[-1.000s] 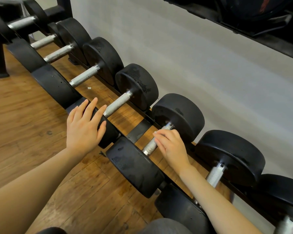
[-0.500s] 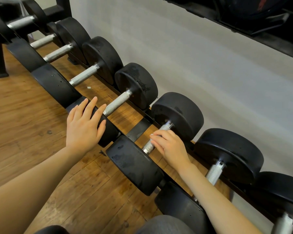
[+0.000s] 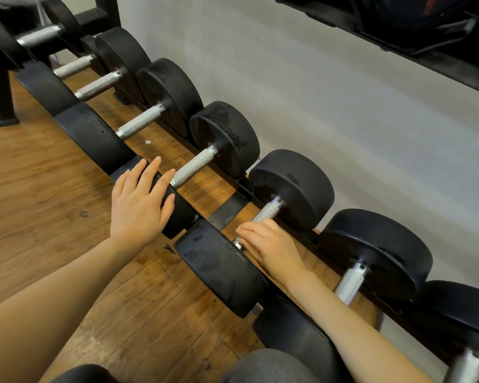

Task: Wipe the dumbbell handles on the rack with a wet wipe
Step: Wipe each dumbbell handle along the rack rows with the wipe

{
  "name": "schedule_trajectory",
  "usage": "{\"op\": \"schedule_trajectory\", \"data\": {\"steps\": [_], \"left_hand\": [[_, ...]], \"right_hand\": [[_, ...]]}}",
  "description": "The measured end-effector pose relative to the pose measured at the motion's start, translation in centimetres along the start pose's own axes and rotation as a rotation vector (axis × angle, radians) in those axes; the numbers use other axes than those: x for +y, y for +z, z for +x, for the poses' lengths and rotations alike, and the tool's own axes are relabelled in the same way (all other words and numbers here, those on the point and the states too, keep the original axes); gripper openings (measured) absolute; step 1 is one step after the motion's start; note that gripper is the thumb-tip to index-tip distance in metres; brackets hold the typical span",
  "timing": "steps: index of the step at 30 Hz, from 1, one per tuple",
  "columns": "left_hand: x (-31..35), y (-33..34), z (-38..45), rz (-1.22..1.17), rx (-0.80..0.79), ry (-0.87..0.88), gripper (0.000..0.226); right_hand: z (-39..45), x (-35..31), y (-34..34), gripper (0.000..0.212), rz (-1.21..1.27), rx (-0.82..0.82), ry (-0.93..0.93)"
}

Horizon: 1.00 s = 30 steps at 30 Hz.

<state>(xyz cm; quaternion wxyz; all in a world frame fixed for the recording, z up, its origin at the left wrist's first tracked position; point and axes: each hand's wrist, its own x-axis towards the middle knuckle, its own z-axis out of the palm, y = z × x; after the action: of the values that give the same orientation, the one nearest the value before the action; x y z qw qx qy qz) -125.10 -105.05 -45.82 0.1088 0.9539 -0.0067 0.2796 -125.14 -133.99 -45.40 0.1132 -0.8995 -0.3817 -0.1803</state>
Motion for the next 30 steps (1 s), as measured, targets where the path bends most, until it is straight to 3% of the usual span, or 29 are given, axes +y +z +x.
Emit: {"op": "schedule_trajectory", "data": {"steps": [6, 11, 15, 21, 30], "left_hand": [[0.1, -0.2, 0.0, 0.005, -0.002, 0.001, 0.054], [0.1, -0.1, 0.0, 0.001, 0.001, -0.001, 0.054], [0.0, -0.1, 0.0, 0.006, 0.002, 0.007, 0.054], [0.0, 0.0, 0.0, 0.005, 0.002, 0.006, 0.053], [0.0, 0.0, 0.0, 0.013, -0.003, 0.007, 0.053]], "right_hand": [[-0.3, 0.9, -0.3, 0.032, -0.043, 0.063, 0.102], [-0.8, 0.2, 0.3, 0.033, 0.005, 0.04, 0.033], [-1.0, 0.6, 0.1, 0.034, -0.017, 0.104, 0.128], [-1.2, -0.3, 0.9, 0.031, 0.041, 0.059, 0.007], [-1.5, 0.5, 0.6, 0.031, -0.094, 0.132, 0.087]]}}
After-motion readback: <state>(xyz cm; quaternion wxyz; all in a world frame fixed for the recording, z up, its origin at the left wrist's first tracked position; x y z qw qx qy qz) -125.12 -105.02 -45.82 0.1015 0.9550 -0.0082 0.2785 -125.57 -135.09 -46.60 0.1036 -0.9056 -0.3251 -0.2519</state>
